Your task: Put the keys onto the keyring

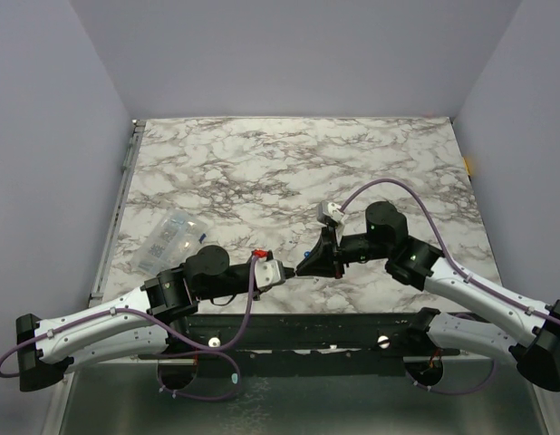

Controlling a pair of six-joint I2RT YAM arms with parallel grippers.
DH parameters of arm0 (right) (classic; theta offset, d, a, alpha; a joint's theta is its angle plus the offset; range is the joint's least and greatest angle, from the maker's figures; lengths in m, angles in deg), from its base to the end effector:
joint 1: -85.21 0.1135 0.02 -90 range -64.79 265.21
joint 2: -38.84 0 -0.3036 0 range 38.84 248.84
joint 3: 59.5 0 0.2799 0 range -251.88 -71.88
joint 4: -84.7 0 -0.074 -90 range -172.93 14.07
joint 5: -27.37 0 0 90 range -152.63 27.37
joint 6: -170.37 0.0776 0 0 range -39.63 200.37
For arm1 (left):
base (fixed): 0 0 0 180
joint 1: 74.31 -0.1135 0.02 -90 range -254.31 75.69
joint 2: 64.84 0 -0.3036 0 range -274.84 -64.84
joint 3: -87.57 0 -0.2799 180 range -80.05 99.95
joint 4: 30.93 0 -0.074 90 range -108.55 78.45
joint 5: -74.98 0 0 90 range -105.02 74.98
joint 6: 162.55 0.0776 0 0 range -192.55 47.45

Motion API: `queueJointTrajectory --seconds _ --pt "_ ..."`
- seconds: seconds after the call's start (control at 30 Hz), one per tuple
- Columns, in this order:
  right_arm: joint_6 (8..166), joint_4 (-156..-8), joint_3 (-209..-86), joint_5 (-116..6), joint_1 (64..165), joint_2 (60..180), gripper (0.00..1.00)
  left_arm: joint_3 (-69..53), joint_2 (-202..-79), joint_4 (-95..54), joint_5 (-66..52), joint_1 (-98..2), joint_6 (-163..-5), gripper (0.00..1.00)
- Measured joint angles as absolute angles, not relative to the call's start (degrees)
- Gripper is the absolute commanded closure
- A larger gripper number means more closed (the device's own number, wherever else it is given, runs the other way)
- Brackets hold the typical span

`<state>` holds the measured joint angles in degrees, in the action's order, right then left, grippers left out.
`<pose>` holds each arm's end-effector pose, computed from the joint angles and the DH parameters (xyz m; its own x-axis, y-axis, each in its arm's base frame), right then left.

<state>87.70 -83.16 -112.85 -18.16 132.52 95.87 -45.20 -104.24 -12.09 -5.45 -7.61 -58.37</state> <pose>0.1354 0.2269 0.3150 -0.3086 -0.2002 -0.9299 -0.9499 0.0141 0.3122 0.0714 -0.1984 0.3156 0.1644 0.2289 -0.9595 0.9592 0.1899 0.2097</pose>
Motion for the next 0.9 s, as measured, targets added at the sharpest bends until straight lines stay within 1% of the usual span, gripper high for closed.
queueJointTrajectory --seconds 0.1,0.17,0.23,0.47,0.67,0.73,0.9 --pt "87.37 -83.2 -112.85 -18.23 132.52 95.68 0.99 -45.2 -104.24 -12.25 -5.39 -7.87 -58.5 0.99" --pt "87.29 -83.26 -112.83 -18.43 132.52 95.37 0.99 -45.2 -104.24 -12.51 -5.35 -7.98 -58.63 0.9" --pt "87.2 -83.31 -112.72 -18.69 132.52 94.78 0.99 -45.2 -104.21 -12.97 -5.28 -8.07 -58.74 0.85" --pt "87.24 -84.31 -111.27 -20.68 132.52 91.13 0.99 -45.2 -104.19 -14.8 -4.49 -8.48 -59.01 0.75" --pt "87.66 -86.41 -110.09 -21.94 132.54 88.62 0.99 -45.2 -104.15 -15.22 -4.14 -9.75 -59.55 0.63" --pt "87.85 -87.07 -109.92 -22.21 132.57 88.24 0.99 -45.2 -104.1 -15.63 -4.03 -10.32 -59.99 0.57" --pt "88.05 -88.97 -109.83 -22.71 132.63 88.16 0.99 -45.55 -103.4 -17.54 -3.9 -12.13 -62.04 0.5"
